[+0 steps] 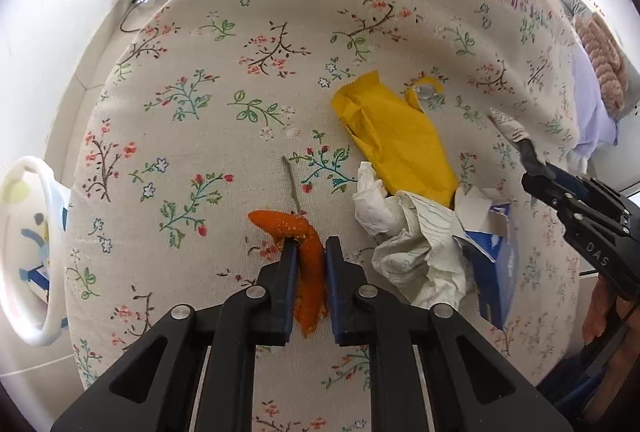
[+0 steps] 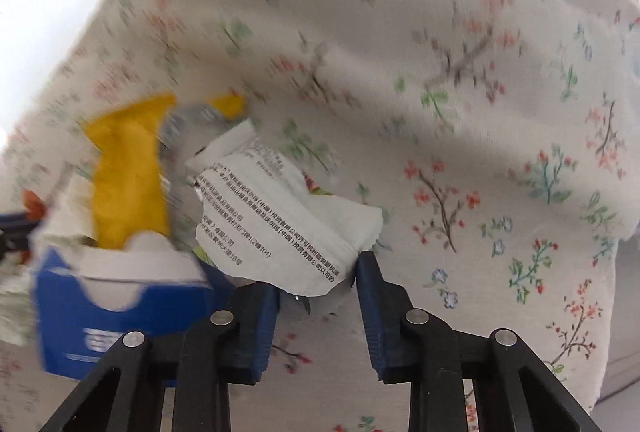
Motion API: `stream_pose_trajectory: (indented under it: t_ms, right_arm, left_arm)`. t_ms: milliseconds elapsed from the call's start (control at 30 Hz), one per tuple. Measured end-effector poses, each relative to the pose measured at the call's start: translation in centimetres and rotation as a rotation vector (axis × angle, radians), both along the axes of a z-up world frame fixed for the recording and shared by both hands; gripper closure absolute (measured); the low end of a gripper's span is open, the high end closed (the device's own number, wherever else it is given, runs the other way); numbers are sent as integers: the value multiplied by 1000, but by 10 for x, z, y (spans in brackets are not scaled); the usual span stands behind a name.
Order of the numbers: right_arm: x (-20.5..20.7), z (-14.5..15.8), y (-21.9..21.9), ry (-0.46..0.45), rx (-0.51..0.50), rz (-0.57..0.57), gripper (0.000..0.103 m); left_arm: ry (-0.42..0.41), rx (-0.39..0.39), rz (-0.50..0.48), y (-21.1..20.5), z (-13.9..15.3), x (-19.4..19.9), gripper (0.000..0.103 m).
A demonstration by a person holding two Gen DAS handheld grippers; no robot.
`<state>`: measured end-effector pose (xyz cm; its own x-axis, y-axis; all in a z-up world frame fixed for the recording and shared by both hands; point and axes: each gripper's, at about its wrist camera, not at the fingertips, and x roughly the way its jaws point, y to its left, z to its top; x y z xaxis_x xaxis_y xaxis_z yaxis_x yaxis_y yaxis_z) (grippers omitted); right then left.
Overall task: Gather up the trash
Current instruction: 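Grasp the orange peel with the left tool while the right tool grasps the white paper wrapper, then carry peel and paper wrapper over the basin and open both tools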
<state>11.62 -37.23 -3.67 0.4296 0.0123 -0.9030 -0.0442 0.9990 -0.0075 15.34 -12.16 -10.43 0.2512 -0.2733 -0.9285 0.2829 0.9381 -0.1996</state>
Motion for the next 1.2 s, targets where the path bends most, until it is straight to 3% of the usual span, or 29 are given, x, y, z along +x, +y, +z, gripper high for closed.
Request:
stream_pose_trajectory:
  t_ms: [400, 600, 967, 1100, 1200]
  right_arm:
    - [-42, 60, 14, -126, 112, 45, 72]
    - [-41, 56, 52, -146, 109, 95, 72]
    - [-36, 55, 121, -221, 110, 192, 72]
    - [-30, 52, 136, -219, 120, 217, 72]
    - [-26, 49, 149, -204, 129, 240, 72]
  left_arm:
    - [-68, -28, 36, 24, 28, -5, 92]
    - [-115, -28, 53, 39, 43, -11, 92]
    - [-200, -133, 81, 107, 76, -22, 92]
    - [-221, -116, 112, 134, 84, -28, 92]
    - [-224, -62, 149, 150, 86, -30, 92]
